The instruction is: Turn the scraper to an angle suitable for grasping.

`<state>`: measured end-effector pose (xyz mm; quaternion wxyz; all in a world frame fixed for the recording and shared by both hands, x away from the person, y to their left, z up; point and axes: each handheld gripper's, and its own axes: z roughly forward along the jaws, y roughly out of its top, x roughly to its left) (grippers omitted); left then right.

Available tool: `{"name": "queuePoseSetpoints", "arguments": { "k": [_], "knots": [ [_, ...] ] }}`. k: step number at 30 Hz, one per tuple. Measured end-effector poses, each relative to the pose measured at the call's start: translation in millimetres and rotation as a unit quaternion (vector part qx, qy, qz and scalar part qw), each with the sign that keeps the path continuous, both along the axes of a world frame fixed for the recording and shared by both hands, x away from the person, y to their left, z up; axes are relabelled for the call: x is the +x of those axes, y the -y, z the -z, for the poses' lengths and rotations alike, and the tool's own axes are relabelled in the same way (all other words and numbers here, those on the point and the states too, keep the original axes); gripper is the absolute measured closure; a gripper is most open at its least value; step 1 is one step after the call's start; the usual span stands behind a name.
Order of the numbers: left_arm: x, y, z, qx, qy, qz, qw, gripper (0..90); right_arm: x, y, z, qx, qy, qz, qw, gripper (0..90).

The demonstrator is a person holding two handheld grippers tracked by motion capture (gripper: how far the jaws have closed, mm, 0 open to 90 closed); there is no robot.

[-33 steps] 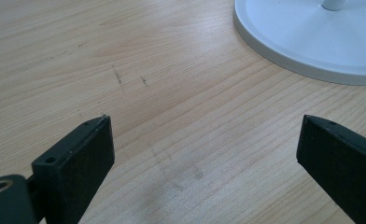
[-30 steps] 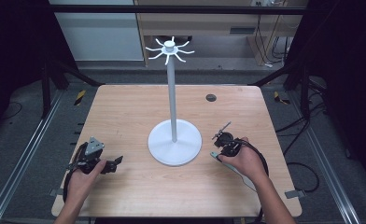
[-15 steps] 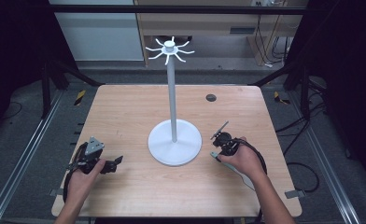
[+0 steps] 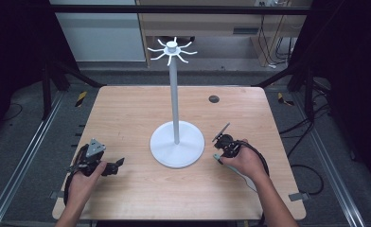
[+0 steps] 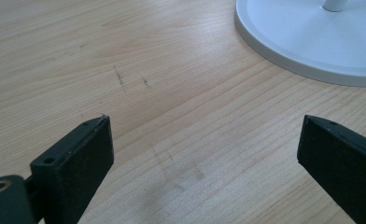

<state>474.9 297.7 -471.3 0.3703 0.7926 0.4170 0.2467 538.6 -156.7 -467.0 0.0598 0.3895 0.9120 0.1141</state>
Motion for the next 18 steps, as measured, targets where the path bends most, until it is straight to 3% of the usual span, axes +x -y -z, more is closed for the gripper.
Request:
{"name": "queuePoseSetpoints", "arguments": {
  "k": [4, 5, 7, 18],
  "knots": [
    [-0.2, 0.7, -0.2, -0.001, 0.001, 0.002, 1.0, 3.3, 0.6, 1.2, 0.0, 0.006, -0.006, 0.005, 1.0, 74.0],
    [-0.2, 0.8, -0.1, 0.0, 0.001, 0.002, 1.0, 3.4, 1.7, 3.9, 1.2, 0.006, 0.003, -0.007, 1.0, 74.3],
    [-0.1, 0.8, 0.1, 0.0, 0.0, 0.002, 1.0, 3.3, 1.3, 4.2, -1.7, 0.01, 0.001, 0.004, 0.9999, 74.4],
    [-0.5, 0.3, -0.1, 0.002, -0.001, 0.0, 1.0, 3.3, -8.8, 19.2, -26.9, 0.057, 0.051, 0.034, 0.9965, 74.6]
  ]
}}
